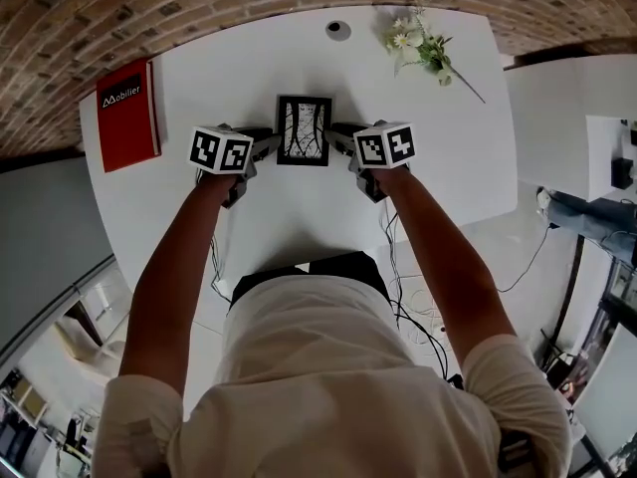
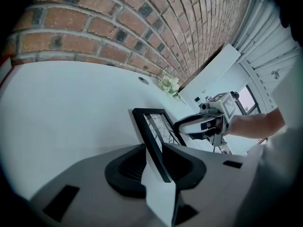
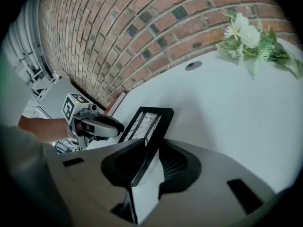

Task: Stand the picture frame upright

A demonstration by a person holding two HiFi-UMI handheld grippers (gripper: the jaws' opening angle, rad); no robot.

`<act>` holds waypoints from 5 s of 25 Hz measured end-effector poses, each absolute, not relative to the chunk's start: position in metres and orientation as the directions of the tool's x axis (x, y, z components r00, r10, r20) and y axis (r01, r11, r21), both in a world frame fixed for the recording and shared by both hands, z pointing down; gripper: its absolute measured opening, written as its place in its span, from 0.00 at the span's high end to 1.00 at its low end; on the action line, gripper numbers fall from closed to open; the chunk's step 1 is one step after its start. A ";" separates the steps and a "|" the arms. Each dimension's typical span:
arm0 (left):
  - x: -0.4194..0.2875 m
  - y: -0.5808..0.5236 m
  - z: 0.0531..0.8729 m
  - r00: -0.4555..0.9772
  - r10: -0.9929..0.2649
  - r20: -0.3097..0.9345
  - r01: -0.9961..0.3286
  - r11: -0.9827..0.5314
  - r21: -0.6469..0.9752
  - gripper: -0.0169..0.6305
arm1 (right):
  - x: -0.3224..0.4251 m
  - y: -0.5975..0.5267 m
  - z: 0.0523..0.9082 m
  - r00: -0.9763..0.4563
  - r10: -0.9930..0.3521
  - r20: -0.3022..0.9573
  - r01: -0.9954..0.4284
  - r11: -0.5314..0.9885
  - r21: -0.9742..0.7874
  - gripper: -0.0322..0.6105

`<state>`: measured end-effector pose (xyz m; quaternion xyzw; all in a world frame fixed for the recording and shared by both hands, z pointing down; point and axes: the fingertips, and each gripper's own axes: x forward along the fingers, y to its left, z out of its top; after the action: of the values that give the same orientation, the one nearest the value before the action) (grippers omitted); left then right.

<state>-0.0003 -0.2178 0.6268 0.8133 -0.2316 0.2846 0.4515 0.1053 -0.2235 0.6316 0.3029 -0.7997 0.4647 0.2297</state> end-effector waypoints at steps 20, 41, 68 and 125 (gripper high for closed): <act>0.010 -0.223 0.637 0.713 -0.092 0.695 -0.642 -0.484 0.595 0.84 | 0.100 -0.227 0.638 -0.735 -0.213 0.644 -0.675 0.315 -0.667 0.84; 0.017 -0.239 0.584 0.720 -0.197 0.666 -0.637 -0.567 0.522 0.88 | 0.114 -0.245 0.589 -0.711 -0.318 0.627 -0.690 0.486 -0.536 0.86; 0.027 -0.306 0.537 0.629 -0.353 0.693 -0.690 -0.665 0.287 0.88 | 0.123 -0.318 0.534 -0.698 -0.424 0.577 -0.638 0.734 -0.233 0.89; 0.015 -0.351 0.567 0.482 -0.462 0.745 -0.754 -0.651 0.084 0.87 | 0.110 -0.359 0.560 -0.663 -0.498 0.560 -0.525 0.842 0.126 0.90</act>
<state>0.0150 -0.3509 0.5673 0.8360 -0.3635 0.3562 0.2052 0.1102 -0.3595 0.5597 0.2805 -0.9115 0.0231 0.3000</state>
